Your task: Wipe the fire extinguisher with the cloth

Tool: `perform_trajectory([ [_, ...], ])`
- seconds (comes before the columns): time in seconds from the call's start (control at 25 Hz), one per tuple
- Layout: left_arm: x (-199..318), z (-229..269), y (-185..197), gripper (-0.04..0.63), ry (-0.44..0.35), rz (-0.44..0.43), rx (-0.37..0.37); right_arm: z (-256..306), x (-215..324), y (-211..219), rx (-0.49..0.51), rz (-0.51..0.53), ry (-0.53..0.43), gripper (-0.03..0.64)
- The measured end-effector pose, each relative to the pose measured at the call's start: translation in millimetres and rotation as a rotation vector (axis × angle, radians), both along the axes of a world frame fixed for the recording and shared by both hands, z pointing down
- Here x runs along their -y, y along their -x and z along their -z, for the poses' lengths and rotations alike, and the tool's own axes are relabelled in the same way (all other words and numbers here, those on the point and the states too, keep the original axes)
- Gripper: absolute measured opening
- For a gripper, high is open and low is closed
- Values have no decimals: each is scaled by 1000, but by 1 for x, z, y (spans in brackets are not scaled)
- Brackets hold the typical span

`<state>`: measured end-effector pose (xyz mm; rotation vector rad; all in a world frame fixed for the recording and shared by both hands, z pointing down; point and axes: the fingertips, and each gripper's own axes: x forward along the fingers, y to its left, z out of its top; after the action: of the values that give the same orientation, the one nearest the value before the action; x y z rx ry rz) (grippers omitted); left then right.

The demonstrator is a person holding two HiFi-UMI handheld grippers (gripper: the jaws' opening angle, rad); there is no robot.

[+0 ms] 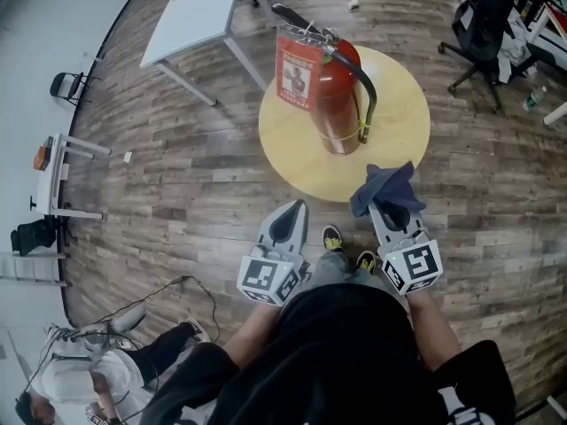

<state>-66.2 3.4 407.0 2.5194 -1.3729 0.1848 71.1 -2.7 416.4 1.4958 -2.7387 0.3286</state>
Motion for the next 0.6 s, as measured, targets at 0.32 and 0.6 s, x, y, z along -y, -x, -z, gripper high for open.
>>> perform_trajectory([
  [0.32,61,10,28,23,-45,-58,-38,14,98,32,-82,-18,35,67],
  [0.6,89,5,51,23,-44,-106,-58,57,144,59,-127,-23,-29,67],
])
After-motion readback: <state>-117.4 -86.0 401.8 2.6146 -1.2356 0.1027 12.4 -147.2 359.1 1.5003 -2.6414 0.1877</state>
